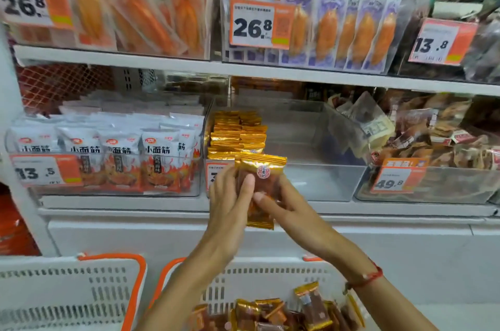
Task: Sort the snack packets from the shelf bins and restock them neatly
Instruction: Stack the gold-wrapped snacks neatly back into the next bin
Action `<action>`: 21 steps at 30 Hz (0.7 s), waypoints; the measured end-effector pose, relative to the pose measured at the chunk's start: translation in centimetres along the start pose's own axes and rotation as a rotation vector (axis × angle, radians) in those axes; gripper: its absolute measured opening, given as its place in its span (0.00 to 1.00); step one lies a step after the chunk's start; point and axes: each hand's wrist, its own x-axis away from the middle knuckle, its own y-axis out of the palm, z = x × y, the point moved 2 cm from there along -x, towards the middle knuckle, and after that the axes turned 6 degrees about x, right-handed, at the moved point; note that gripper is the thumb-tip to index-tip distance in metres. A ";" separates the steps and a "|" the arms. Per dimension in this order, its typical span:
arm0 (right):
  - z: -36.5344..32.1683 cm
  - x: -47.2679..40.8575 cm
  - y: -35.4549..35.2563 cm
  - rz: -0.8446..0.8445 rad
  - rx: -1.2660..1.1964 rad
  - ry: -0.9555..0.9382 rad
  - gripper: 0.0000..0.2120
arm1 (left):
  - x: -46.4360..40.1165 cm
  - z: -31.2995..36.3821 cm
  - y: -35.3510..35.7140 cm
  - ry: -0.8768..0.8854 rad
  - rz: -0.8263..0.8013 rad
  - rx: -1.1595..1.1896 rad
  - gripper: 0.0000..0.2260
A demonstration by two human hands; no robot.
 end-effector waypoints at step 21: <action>3.3 -14.8 -7.4 -0.251 0.534 0.331 0.22 | -7.5 -2.9 -4.7 0.171 0.186 -0.760 0.55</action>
